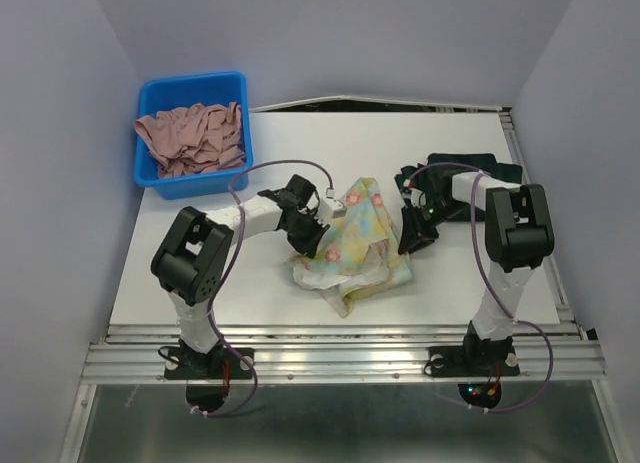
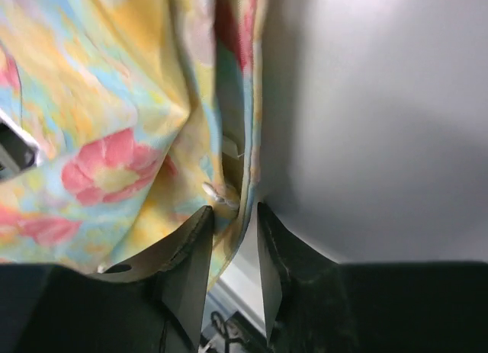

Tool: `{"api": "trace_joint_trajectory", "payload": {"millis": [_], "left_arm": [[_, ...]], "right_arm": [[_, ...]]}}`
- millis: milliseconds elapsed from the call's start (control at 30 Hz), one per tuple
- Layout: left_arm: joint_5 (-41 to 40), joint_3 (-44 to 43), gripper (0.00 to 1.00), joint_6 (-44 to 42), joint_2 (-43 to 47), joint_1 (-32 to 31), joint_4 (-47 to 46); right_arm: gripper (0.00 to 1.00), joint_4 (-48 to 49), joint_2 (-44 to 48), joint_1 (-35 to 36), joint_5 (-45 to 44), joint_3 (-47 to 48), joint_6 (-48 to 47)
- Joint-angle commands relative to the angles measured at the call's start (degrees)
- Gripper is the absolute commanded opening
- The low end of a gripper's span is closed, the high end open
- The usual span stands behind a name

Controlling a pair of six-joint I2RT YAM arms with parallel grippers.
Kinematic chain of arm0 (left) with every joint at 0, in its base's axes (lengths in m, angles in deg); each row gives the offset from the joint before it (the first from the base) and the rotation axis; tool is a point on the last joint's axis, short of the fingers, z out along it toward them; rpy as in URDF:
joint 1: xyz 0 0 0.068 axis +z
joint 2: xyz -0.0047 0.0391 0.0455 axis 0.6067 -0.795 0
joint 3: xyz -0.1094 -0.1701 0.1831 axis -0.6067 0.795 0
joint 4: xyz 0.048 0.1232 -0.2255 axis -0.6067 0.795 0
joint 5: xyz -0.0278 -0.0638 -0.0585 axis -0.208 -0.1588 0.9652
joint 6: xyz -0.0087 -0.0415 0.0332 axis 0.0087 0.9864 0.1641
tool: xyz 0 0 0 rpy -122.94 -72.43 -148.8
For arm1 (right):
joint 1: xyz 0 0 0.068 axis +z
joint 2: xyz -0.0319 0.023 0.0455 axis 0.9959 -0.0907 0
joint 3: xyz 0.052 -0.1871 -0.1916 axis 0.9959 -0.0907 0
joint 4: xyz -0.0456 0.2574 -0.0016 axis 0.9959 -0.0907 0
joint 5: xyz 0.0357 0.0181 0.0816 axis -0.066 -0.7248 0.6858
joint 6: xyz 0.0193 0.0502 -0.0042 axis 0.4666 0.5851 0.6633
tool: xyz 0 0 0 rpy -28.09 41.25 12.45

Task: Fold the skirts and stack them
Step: Flatten the skirt out

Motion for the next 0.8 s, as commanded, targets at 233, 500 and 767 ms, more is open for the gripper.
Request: {"api": "trace_joint_trajectory", "payload": {"millis": [233, 500, 767], "left_arm": [[-1.9, 7.1, 0.00, -13.8, 13.4, 1.4, 13.1], [7.1, -18.7, 0.44, -6.2, 7.2, 13.6, 15.1], [3.0, -57.2, 0.56, 0.9, -18.2, 16.2, 23.4]], "right_arm": [[0.36, 1.2, -8.5, 0.9, -5.6, 24.0, -1.7], [0.75, -5.1, -3.0, -2.0, 1.0, 26.2, 2.2], [0.74, -7.9, 4.1, -3.1, 7.0, 11.0, 0.9]]}}
